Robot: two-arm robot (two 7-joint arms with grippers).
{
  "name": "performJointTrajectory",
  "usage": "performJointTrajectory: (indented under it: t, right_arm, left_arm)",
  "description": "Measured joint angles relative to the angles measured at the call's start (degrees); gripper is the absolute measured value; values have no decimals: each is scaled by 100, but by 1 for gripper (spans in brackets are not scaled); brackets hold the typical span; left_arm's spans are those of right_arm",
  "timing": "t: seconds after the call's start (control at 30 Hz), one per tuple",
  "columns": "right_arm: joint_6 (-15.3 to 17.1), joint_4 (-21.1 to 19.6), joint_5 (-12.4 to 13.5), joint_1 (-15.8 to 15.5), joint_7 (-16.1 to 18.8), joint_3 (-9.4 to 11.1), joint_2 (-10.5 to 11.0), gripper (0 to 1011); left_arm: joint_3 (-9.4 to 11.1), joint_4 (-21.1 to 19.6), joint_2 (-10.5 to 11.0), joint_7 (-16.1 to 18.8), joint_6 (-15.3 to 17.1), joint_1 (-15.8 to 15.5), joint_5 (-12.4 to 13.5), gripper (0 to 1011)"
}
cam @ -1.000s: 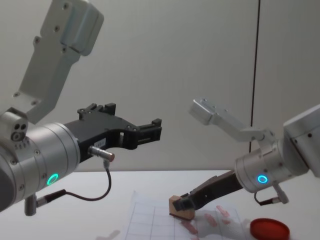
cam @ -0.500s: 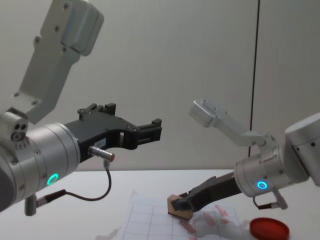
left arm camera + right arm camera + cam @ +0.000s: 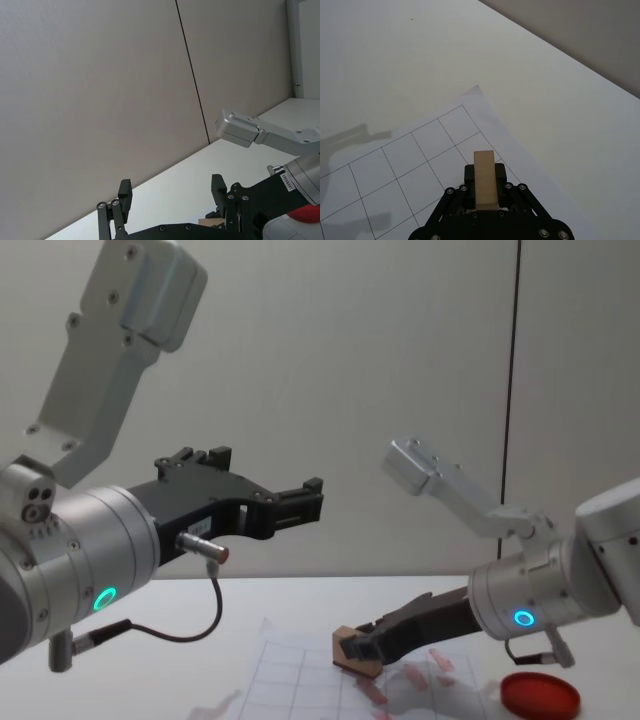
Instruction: Use the one hand to pick up the stamp and affix it onto the A4 paper.
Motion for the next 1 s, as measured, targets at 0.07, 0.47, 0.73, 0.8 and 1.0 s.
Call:
performJointTrajectory:
  t: [0.07,0.47,0.73,0.8,1.0]
  right_arm:
    - [20,-96,35,-60,-33,-2,23,218]
    - [82,-535,189,-314,-232,11,138,218]
    - [73,-1055,149,-511,-481,83,288,218]
    - [84,-1172,121,-545,-526,107,324,218]
    - [216,-1601,27,-672,-675,209,468,218]
  left_arm:
    - [0,0,0,0,0,0,0,1002]
    - [0,0,0,0,0,0,0,1002]
    - [0,0,0,0,0,0,0,1002]
    - [0,0,0,0,0,0,0,1002]
    - [0,0,0,0,0,0,0,1002]
